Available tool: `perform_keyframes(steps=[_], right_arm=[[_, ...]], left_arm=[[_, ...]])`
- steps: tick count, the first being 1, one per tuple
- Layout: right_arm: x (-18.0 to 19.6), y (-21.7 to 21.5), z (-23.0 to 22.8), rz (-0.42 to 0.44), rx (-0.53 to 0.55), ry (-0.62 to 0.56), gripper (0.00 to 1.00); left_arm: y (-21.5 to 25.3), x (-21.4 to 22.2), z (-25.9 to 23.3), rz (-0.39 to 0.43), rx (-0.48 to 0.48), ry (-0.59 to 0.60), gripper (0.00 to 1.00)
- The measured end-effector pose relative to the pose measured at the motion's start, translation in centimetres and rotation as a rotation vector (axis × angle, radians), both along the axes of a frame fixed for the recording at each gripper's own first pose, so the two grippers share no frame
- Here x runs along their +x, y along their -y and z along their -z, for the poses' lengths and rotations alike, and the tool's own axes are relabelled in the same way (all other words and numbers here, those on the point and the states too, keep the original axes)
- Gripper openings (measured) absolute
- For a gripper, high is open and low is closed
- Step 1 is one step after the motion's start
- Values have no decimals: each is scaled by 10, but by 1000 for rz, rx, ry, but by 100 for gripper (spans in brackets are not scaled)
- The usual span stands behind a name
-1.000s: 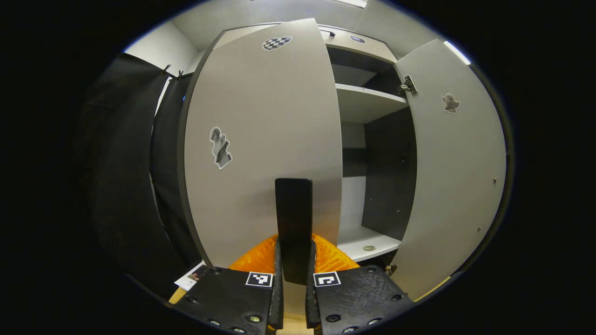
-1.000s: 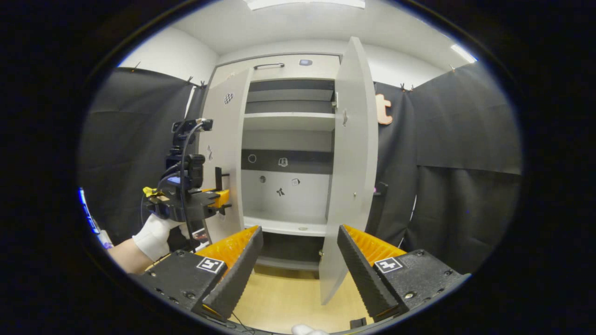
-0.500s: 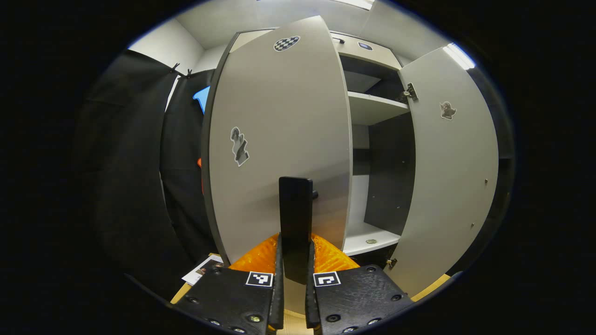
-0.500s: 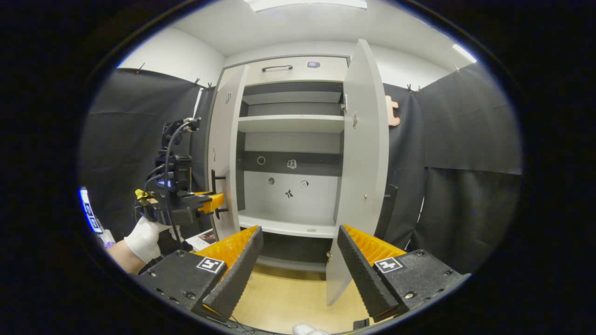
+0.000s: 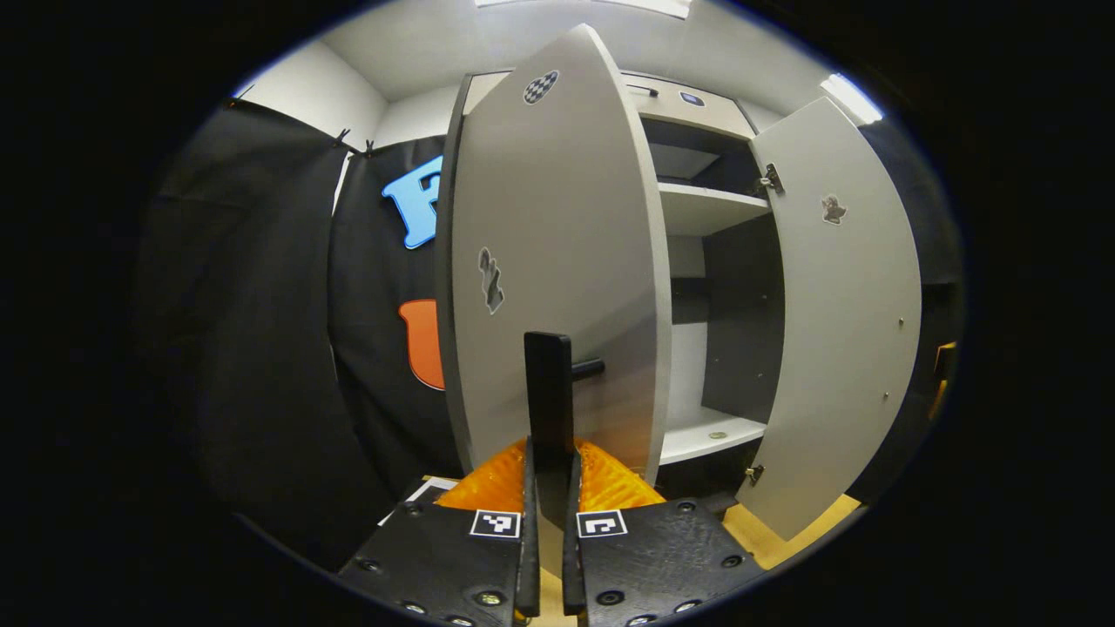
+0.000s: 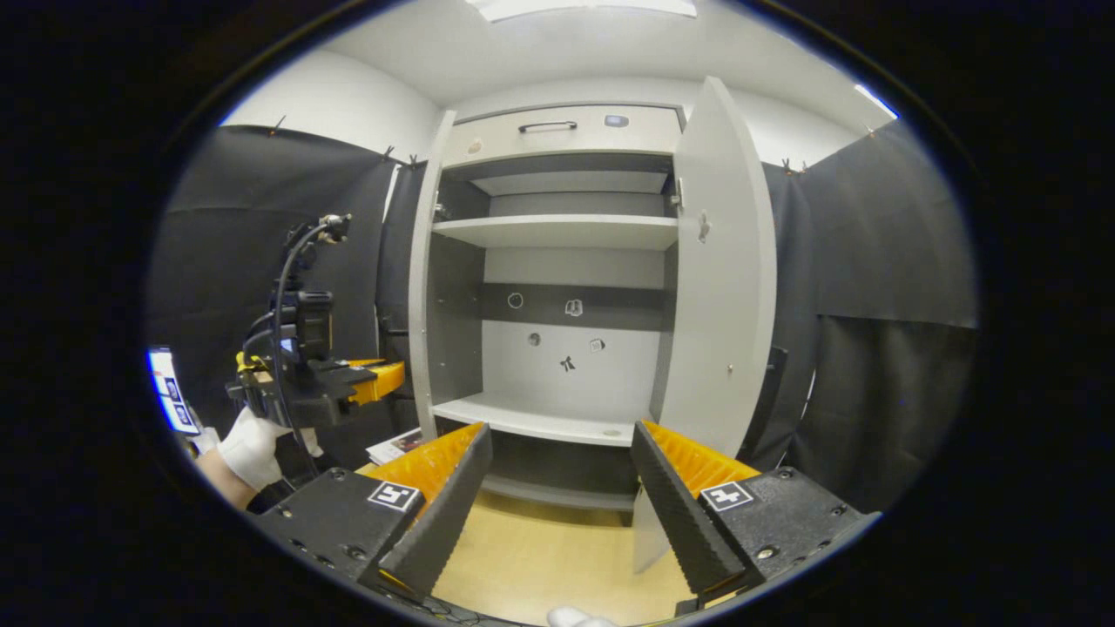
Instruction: Open the right door of the double-door shoe cabinet with the right hand, and open the left door with the left hand.
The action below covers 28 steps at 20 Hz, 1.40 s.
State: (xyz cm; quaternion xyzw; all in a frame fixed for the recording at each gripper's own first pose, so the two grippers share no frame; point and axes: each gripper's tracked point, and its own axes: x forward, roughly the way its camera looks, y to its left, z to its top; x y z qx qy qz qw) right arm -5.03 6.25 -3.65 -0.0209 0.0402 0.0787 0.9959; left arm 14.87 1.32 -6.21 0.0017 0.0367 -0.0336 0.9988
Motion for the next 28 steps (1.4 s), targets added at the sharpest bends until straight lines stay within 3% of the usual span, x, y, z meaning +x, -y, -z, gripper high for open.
perform_keyframes(steps=[1,2,7,11,12,15,18,28], right_arm=[[1,-4,0,-6,5,-1,100],[2,-8,2,-12,5,-5,100],[3,-27,1,-44,-4,-8,100],[4,-32,4,-51,1,-13,100],[5,-35,5,-54,0,-15,100],[7,-46,7,-68,-2,-22,100],[8,-53,8,-80,-6,-23,100],[6,-54,10,-71,-4,-21,100]], left_arm=[[0,0,1,-1,-26,-4,0],[1,-3,5,6,-50,-16,4],[-17,-8,2,-26,10,12,3],[-44,-15,2,-87,-3,17,0],[-55,-18,2,-110,2,20,8],[-84,-21,4,-156,4,35,0],[-96,-21,6,-132,-54,37,0],[-107,-20,9,-71,-25,50,0]])
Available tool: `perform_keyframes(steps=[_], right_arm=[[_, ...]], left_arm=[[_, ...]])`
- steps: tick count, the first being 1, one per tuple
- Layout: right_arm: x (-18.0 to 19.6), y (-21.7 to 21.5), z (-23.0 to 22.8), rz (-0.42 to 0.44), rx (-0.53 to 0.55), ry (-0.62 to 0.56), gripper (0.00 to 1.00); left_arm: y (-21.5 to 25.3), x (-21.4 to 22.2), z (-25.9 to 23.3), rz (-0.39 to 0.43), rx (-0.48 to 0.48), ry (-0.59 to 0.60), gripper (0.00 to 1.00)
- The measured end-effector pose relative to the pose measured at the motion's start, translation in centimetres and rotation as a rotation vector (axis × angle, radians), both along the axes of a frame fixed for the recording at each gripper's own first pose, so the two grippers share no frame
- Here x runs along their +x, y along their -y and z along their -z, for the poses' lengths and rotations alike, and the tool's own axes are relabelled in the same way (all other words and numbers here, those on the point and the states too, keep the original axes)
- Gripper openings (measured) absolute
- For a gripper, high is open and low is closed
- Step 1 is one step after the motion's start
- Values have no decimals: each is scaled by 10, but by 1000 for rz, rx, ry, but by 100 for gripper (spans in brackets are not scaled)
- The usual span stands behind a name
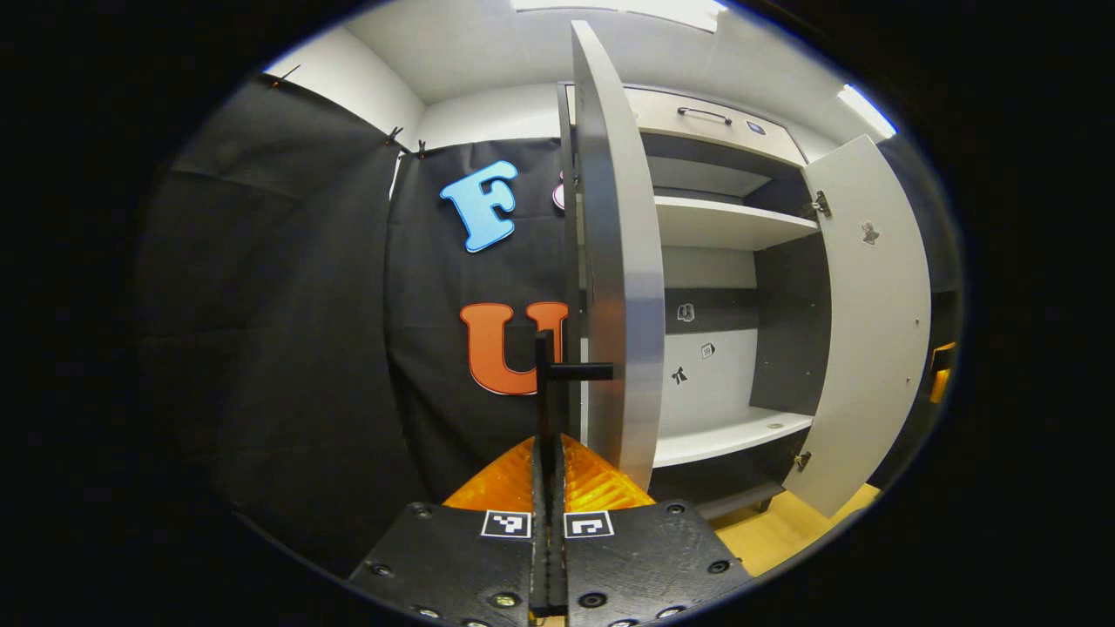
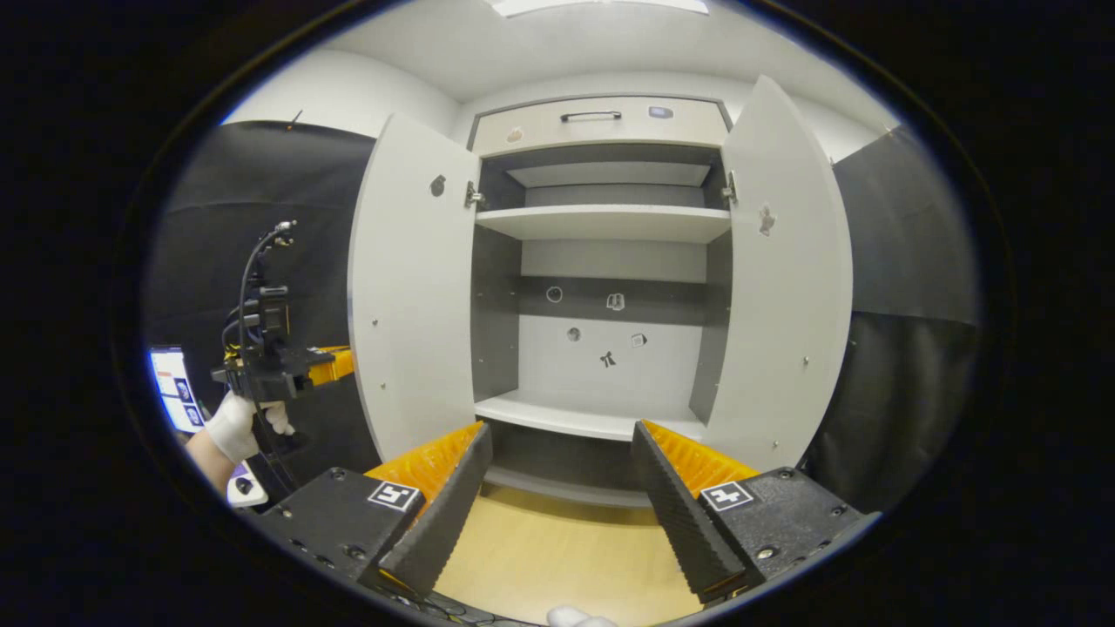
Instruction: Open the right door of the double-door shoe cabinet with the right hand, and open the left door with the left hand.
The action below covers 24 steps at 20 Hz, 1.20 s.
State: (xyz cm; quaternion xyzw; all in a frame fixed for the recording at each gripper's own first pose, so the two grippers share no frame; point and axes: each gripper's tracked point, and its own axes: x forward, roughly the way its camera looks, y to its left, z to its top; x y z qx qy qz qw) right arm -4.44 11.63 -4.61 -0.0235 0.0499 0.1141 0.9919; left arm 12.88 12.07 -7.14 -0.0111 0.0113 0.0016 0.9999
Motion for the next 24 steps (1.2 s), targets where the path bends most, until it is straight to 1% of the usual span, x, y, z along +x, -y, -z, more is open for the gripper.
perform_keyframes(steps=[3,5,6,7,8,10,11,12,13,14,19,24], right_arm=[[-1,2,2,3,1,-4,100],[-2,5,3,7,1,-3,100],[-3,6,4,7,0,-2,100],[-3,7,3,8,0,2,100],[-3,7,3,8,1,4,100],[-3,6,3,2,2,4,100],[-3,6,3,0,2,4,100],[-4,7,5,-1,2,2,100],[-5,6,4,-5,5,2,100],[-5,6,5,-7,6,2,100],[-3,10,4,-2,8,6,100],[-3,13,0,11,10,17,100]], left_arm=[[0,-2,4,-13,-25,-5,2],[-1,-6,7,-24,-5,-25,4],[-10,-16,8,-63,23,-36,6],[-22,-16,10,-106,47,-40,2],[-30,-22,11,-129,50,-43,25],[-33,-25,9,-142,18,-40,70],[-32,-27,10,-138,2,-41,78],[-33,-30,14,-145,-1,-52,97],[-34,-33,17,-151,3,-58,100],[-34,-34,19,-153,4,-62,97],[-36,-42,15,-162,10,-57,97],[-36,-69,9,-168,-4,-59,97]])
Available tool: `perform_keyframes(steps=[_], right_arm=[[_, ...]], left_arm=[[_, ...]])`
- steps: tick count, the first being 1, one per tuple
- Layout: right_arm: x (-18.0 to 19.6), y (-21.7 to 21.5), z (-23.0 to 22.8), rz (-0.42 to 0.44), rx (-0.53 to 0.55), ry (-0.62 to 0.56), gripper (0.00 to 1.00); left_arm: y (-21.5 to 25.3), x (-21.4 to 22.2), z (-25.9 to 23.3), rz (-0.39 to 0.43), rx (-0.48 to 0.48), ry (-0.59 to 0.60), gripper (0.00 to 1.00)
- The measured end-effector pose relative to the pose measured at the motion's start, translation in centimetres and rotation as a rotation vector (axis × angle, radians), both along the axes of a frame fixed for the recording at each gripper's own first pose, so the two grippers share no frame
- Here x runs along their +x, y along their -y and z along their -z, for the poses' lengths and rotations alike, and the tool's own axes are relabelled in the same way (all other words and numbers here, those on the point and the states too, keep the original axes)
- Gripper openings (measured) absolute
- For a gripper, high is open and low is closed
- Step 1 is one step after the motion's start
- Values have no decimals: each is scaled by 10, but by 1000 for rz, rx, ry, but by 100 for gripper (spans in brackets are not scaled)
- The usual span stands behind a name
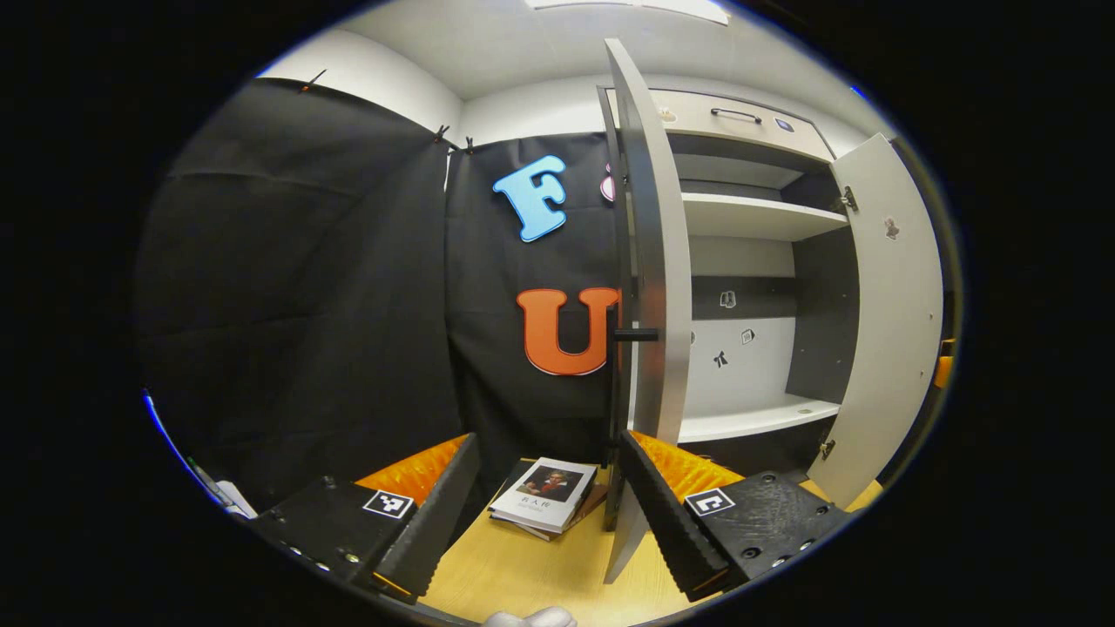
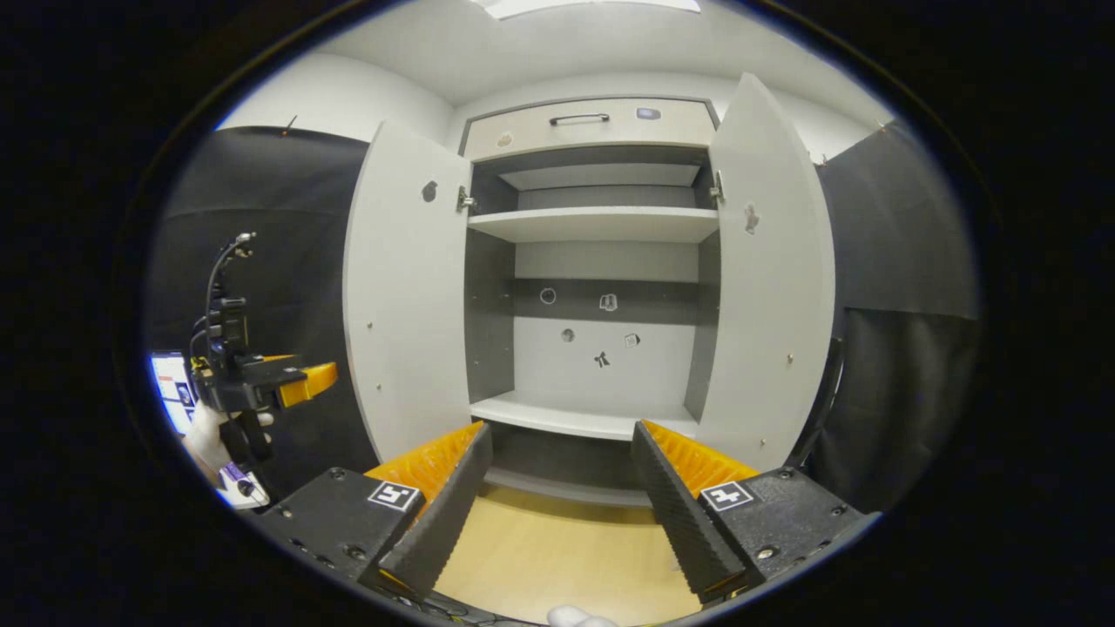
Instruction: Open the right door of the double-door shoe cabinet with the right hand, and open the left door with the left hand.
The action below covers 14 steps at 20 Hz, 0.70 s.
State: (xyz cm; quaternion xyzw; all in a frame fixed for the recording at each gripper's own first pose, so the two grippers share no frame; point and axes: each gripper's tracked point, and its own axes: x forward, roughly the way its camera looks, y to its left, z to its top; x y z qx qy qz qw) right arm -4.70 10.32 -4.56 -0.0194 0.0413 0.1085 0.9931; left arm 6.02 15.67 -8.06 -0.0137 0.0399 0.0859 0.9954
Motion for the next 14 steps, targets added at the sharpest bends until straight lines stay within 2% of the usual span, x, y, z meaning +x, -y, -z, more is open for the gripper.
perform_keyframes(steps=[6,11,14], right_arm=[[0,10,-4,27,2,7,100],[0,26,-5,69,8,5,100],[-1,42,-7,108,11,9,100]], left_arm=[[26,-28,-33,11,8,36,97],[80,-34,-41,115,-20,38,97],[106,-31,-39,155,-5,48,98]])
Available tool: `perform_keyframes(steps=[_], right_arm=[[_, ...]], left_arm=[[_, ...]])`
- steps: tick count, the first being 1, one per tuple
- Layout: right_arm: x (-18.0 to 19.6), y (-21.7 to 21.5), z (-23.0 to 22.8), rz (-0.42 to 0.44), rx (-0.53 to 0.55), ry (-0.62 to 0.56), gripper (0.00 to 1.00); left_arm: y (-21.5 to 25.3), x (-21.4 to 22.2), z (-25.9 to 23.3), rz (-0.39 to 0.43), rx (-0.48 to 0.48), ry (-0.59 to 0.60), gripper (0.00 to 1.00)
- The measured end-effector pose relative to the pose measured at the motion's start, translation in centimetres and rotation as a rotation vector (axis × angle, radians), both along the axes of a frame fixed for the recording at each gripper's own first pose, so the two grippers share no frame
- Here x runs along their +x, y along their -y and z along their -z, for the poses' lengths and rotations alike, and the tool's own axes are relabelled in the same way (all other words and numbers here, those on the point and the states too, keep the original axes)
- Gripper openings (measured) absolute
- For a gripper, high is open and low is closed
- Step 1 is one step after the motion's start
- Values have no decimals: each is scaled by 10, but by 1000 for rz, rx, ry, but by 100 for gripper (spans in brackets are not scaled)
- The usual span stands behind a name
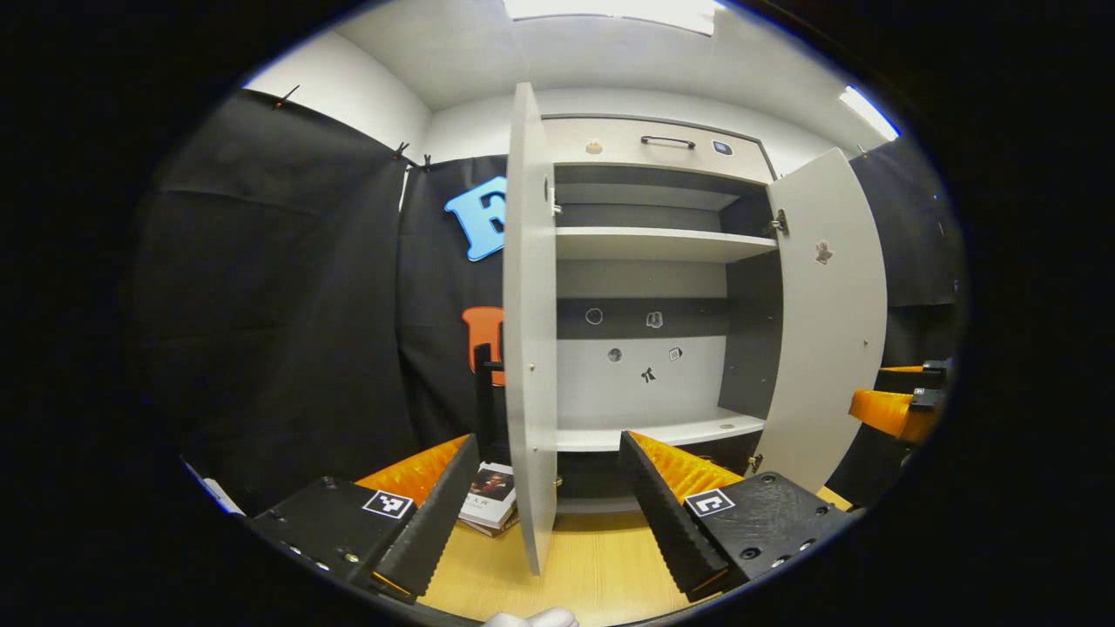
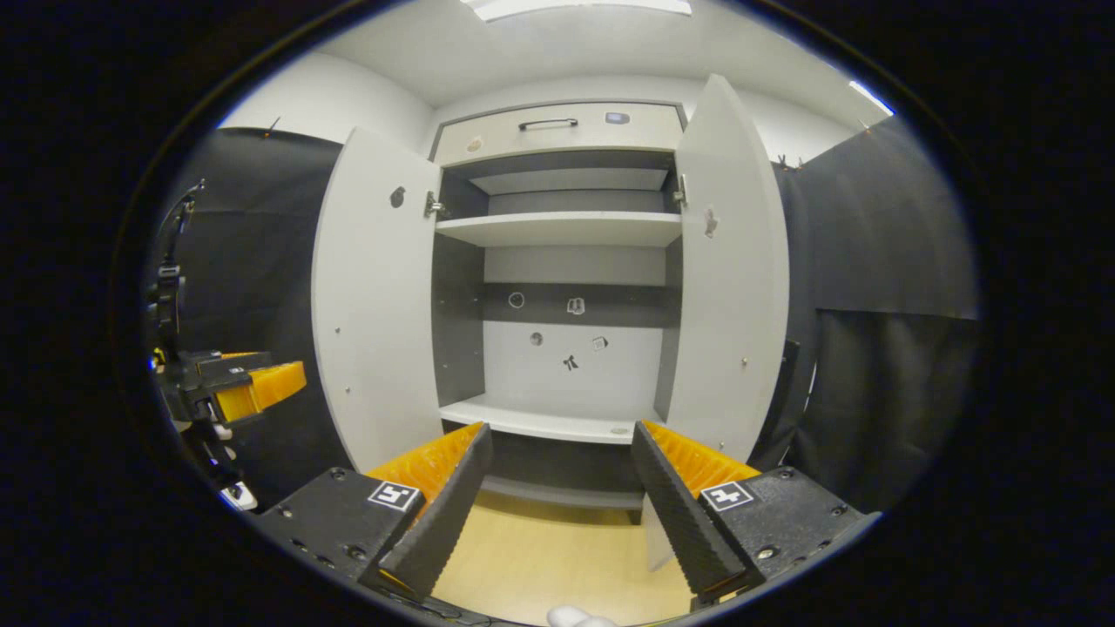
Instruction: Open the right door of the double-door shoe cabinet with the right hand, and open the left door with the left hand.
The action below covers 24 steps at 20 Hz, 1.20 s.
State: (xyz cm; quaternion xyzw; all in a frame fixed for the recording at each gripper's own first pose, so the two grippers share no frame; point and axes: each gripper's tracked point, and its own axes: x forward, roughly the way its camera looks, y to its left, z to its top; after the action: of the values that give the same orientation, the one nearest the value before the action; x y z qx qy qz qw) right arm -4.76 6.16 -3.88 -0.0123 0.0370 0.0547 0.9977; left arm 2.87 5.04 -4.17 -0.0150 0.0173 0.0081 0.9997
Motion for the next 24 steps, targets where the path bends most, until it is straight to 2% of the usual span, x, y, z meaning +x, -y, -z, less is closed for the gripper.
perform_keyframes(steps=[9,13,24], right_arm=[[0,46,-2,124,17,1,100],[-1,57,-6,149,13,7,100],[4,52,-10,137,19,17,100]], left_arm=[[63,15,-2,109,3,8,97],[65,15,-5,100,15,15,97],[60,11,-16,90,31,55,97]])
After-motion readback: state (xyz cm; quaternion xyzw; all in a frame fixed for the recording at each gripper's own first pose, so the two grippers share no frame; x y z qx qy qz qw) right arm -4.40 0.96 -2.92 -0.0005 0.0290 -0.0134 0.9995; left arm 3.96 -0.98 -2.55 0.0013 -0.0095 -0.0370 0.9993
